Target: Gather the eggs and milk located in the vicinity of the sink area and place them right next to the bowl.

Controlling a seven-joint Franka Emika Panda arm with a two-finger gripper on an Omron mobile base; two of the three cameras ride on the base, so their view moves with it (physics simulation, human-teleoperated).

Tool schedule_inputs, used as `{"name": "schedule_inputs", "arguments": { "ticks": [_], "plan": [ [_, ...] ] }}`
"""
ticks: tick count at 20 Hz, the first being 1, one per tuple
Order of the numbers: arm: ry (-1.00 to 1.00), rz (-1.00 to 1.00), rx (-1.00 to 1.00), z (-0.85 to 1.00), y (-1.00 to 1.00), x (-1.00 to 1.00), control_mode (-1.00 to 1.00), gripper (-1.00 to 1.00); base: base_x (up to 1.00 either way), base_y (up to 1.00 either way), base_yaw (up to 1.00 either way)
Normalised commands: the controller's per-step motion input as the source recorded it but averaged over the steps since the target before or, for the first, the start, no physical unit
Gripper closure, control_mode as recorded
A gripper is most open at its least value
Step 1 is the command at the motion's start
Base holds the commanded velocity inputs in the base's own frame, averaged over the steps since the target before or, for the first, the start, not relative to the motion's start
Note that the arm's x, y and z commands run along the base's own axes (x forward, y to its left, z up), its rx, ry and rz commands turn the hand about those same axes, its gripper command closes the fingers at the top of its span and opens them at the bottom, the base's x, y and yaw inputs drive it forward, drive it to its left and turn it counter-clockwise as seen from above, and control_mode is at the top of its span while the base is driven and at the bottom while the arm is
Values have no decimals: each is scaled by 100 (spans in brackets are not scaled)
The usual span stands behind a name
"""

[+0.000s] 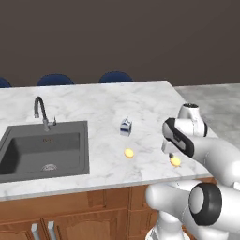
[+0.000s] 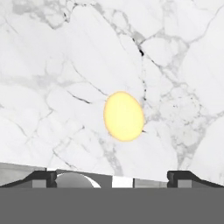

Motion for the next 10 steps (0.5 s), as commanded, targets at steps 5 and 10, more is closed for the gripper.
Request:
{"name": "schedule_inputs", "arguments": {
  "ticks": [5, 10],
  "plan": [
    [-2, 6, 0, -9, 0, 27, -100, -100, 0, 0, 0],
    [1, 4, 0, 0, 0, 38, -100, -100, 0, 0, 0]
  ]
}}
